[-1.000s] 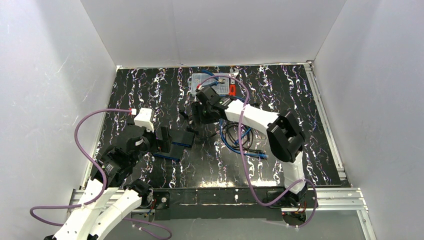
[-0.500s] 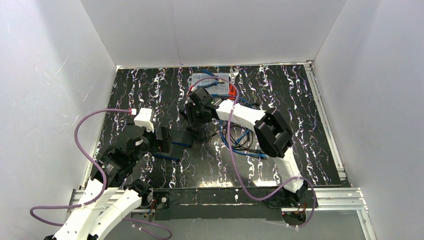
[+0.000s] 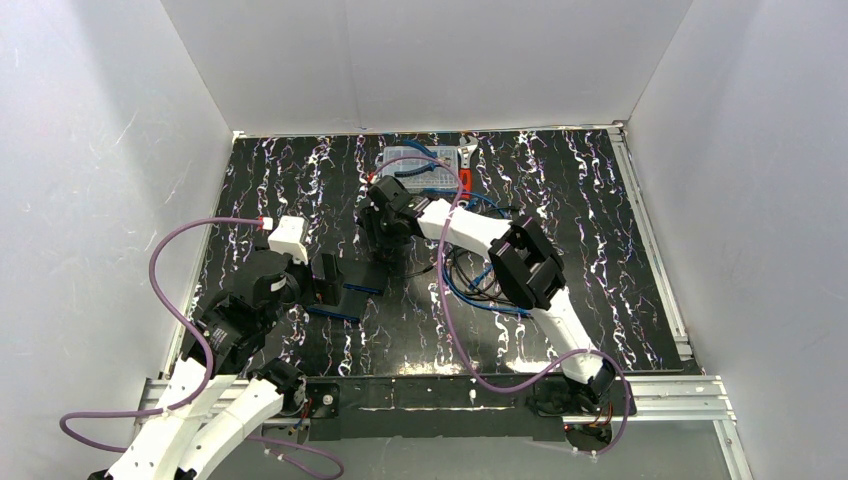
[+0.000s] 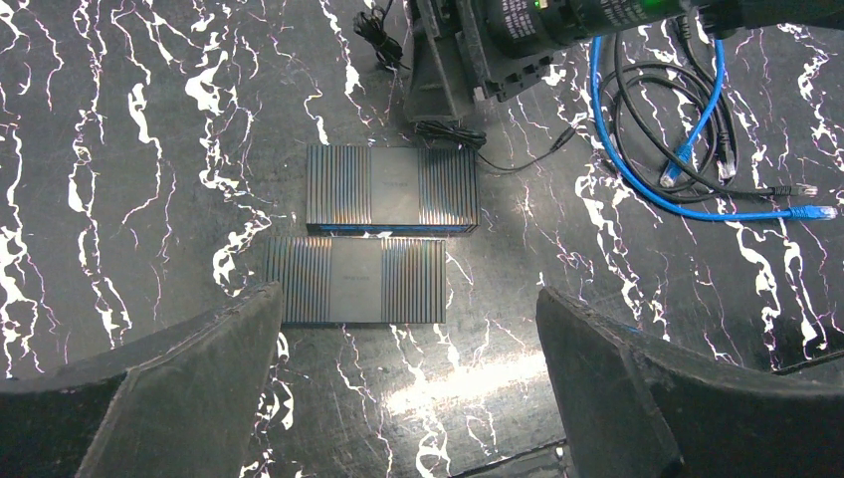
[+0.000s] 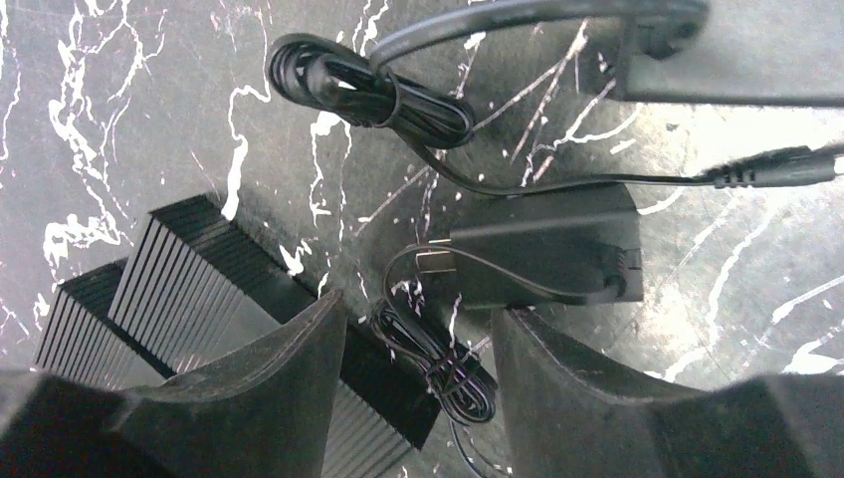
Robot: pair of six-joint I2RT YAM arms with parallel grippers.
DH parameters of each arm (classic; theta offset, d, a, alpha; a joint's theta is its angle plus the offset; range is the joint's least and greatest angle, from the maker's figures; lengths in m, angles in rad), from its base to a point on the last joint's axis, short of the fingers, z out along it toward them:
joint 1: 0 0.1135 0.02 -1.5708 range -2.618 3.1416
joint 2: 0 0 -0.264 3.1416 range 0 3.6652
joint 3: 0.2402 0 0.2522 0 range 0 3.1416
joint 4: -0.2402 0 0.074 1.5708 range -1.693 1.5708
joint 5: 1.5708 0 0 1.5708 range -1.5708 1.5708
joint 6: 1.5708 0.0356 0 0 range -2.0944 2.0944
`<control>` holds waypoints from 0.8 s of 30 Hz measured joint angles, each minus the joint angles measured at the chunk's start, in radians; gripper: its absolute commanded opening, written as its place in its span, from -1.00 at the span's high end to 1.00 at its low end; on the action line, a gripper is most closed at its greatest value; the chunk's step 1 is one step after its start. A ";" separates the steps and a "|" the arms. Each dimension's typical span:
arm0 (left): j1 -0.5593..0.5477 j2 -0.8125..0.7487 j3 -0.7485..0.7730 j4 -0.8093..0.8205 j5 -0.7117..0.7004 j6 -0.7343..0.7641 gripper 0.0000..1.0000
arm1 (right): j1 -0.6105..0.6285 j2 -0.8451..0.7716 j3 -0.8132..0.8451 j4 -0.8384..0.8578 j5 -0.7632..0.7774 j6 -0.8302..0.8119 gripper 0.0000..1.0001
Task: Insert the plug into the switch port
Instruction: Pick up the power from the center of the board.
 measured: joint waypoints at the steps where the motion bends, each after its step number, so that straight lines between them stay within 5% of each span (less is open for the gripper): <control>1: 0.000 0.000 0.000 0.000 0.000 0.000 -0.99 | 0.002 0.010 0.010 0.001 -0.001 0.000 -0.23; 24: 0.000 0.000 0.000 0.000 0.000 0.000 -0.99 | 0.042 -0.001 -0.051 0.047 0.054 -0.025 -0.03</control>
